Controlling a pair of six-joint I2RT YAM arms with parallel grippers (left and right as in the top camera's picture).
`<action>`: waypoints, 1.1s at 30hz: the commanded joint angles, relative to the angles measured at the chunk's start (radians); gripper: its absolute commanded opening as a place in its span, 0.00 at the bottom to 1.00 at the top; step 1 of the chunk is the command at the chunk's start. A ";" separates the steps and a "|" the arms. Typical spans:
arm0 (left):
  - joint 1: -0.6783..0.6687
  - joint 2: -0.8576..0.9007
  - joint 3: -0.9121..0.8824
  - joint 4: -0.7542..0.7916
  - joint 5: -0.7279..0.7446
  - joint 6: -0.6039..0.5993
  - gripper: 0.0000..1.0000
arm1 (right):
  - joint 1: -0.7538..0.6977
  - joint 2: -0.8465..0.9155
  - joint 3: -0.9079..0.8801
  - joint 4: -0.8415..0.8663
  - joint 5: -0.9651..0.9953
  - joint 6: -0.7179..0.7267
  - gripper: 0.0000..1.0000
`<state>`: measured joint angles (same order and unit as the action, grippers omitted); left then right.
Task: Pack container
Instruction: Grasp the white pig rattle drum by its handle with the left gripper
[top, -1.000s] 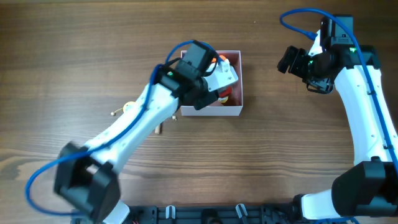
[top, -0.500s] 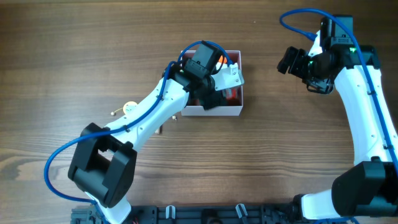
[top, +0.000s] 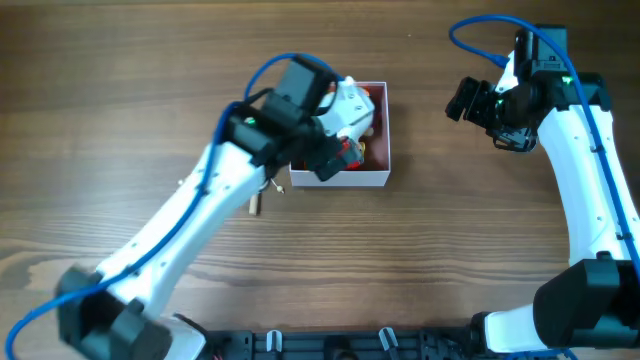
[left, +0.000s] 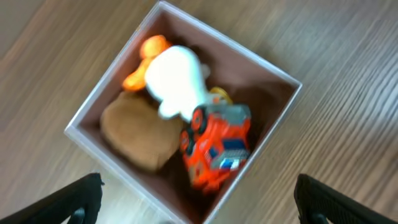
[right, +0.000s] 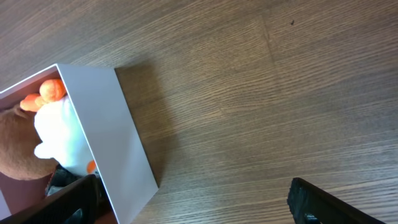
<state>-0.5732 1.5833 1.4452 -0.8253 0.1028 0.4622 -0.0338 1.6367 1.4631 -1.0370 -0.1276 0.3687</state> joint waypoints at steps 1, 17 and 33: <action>0.077 -0.092 0.022 -0.080 -0.007 -0.140 1.00 | 0.000 0.010 -0.002 0.002 -0.008 -0.003 0.97; 0.478 0.058 -0.249 -0.199 0.216 -0.551 0.70 | 0.000 0.010 -0.002 0.003 -0.009 -0.002 0.99; 0.350 0.261 -0.374 -0.053 0.153 -0.684 0.42 | 0.000 0.010 -0.002 0.000 -0.008 -0.002 0.99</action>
<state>-0.1905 1.8160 1.0946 -0.8909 0.2783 -0.1833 -0.0338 1.6367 1.4631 -1.0359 -0.1276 0.3687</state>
